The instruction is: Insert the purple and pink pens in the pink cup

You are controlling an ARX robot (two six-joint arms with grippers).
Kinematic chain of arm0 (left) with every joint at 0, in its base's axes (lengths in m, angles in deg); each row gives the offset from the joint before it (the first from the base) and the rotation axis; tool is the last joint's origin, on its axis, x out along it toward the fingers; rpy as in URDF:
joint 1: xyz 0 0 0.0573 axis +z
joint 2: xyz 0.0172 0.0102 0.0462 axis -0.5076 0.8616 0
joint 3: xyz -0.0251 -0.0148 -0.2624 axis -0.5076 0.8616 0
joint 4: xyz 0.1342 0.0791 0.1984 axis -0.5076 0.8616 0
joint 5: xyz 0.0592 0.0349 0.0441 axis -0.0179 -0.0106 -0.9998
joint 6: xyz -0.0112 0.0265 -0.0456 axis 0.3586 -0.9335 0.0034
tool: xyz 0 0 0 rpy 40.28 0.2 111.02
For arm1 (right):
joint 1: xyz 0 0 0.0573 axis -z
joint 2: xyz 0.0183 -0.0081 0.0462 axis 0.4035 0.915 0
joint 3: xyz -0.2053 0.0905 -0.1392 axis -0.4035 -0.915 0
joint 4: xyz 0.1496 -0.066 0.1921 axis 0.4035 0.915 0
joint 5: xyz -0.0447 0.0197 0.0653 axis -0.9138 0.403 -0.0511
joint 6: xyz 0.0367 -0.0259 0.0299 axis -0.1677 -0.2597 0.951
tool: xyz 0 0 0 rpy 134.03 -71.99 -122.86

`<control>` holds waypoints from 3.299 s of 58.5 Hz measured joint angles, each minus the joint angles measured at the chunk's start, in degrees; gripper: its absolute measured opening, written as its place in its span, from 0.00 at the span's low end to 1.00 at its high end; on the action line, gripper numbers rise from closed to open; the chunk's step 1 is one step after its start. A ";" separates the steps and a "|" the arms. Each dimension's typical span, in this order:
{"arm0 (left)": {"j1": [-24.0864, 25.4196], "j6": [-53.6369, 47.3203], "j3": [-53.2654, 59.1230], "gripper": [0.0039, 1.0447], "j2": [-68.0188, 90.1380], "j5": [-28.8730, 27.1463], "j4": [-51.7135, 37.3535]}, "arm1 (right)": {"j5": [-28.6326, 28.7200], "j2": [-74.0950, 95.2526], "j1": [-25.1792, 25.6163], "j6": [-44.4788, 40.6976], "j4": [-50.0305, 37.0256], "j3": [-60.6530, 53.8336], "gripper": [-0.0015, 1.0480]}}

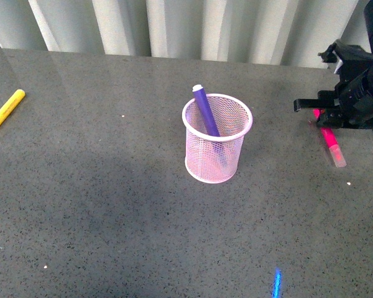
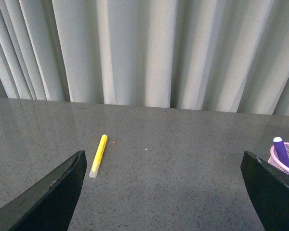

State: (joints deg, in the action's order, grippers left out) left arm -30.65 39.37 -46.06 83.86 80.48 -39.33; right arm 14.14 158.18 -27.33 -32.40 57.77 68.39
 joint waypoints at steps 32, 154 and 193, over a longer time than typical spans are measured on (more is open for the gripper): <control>0.00 0.00 0.00 0.94 0.00 0.00 0.00 | -3.96 -18.43 -19.02 -12.90 -45.90 -19.28 0.11; 0.00 0.00 0.00 0.94 0.00 0.00 0.00 | -10.43 -10.64 -30.16 -2.36 -63.32 -30.67 0.70; 0.00 0.00 0.00 0.94 0.00 0.02 0.00 | -20.11 -61.35 -17.33 7.76 -14.32 -44.57 0.93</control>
State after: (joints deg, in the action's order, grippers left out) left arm -30.65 39.37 -46.06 83.86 80.50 -39.33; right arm -5.97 96.82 -44.66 -24.64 43.46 23.82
